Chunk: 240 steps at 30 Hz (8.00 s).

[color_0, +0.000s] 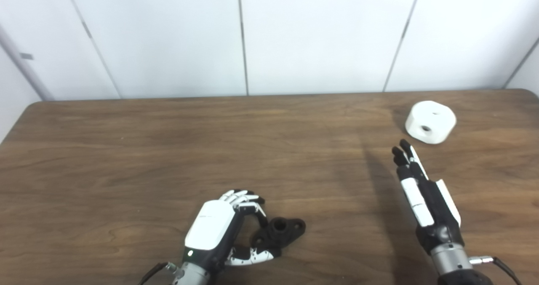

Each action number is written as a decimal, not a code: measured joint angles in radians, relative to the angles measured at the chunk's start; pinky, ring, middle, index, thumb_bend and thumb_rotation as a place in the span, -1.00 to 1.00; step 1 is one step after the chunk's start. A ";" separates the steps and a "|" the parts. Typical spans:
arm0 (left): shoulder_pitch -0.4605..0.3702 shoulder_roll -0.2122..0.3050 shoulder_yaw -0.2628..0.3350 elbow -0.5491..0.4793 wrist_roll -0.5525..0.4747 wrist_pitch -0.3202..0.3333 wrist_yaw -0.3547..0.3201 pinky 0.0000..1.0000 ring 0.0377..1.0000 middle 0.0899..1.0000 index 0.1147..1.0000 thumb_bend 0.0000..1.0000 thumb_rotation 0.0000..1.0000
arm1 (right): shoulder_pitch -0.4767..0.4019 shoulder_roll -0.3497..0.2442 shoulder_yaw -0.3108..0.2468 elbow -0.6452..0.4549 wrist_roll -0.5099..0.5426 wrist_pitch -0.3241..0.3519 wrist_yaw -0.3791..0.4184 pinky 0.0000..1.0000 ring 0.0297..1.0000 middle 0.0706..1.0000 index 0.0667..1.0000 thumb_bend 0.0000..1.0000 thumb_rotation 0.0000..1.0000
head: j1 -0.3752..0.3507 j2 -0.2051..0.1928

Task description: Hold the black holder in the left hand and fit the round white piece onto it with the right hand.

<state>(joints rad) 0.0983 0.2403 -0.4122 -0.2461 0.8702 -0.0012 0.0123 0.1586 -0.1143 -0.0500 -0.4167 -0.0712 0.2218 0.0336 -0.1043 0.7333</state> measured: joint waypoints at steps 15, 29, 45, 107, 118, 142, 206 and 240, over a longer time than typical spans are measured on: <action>0.000 0.006 0.026 0.011 -0.003 -0.031 -0.006 0.74 0.65 0.48 -0.16 0.04 -0.91 | -0.159 -0.164 -0.054 -0.098 -0.321 0.228 -0.004 0.86 0.86 0.82 0.41 0.69 -0.26 | -0.106 -0.025; 0.000 0.041 0.078 0.025 -0.047 -0.099 -0.022 0.71 0.62 0.45 -0.16 0.04 -0.91 | -0.399 -0.190 -0.123 -0.049 -0.554 0.248 0.146 0.99 0.92 0.88 0.34 0.84 -0.48 | -0.258 -0.037; 0.003 0.043 0.107 0.023 -0.056 -0.120 -0.044 0.67 0.60 0.44 -0.16 0.04 -0.92 | -0.552 -0.283 -0.106 0.226 -0.743 0.248 0.332 1.00 1.00 0.97 0.56 0.91 -0.43 | -0.282 -0.043; 0.003 0.040 0.127 0.023 -0.060 -0.134 -0.060 0.66 0.60 0.42 -0.16 0.04 -0.92 | -0.669 -0.386 0.038 0.574 -0.918 0.248 0.446 1.00 1.00 0.92 0.44 0.87 -0.41 | -0.287 -0.041; 0.002 0.040 0.128 0.023 -0.073 -0.134 -0.063 0.67 0.61 0.42 -0.16 0.04 -0.92 | -0.687 -0.387 0.076 0.599 -0.915 0.248 0.406 1.00 1.00 0.87 0.40 0.84 -0.41 | -0.285 -0.043; 0.002 0.040 0.127 0.023 -0.073 -0.134 -0.063 0.68 0.61 0.42 -0.16 0.04 -0.92 | -0.687 -0.418 0.102 0.600 -0.864 0.246 0.345 1.00 0.95 0.73 0.14 0.79 -0.62 | -0.281 -0.038; 0.006 -0.017 0.078 0.025 0.024 -0.090 -0.025 0.76 0.65 0.47 -0.16 0.04 -0.91 | -0.646 -0.386 0.129 -0.049 -0.797 0.245 0.781 1.00 0.75 0.50 -0.11 0.05 -0.72 | 0.026 0.017; -0.001 -0.043 0.023 0.008 0.067 -0.009 -0.024 0.75 0.67 0.49 -0.16 0.04 -0.90 | -0.563 -0.134 0.246 -0.303 -0.851 0.240 1.002 1.00 0.78 0.52 -0.12 0.05 -0.73 | 0.072 0.064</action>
<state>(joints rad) 0.0975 0.1968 -0.3893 -0.2384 0.9369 -0.0102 -0.0117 -0.4040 -0.2485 0.1963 -0.7194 -0.9219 0.4616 1.0354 -0.0322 0.7977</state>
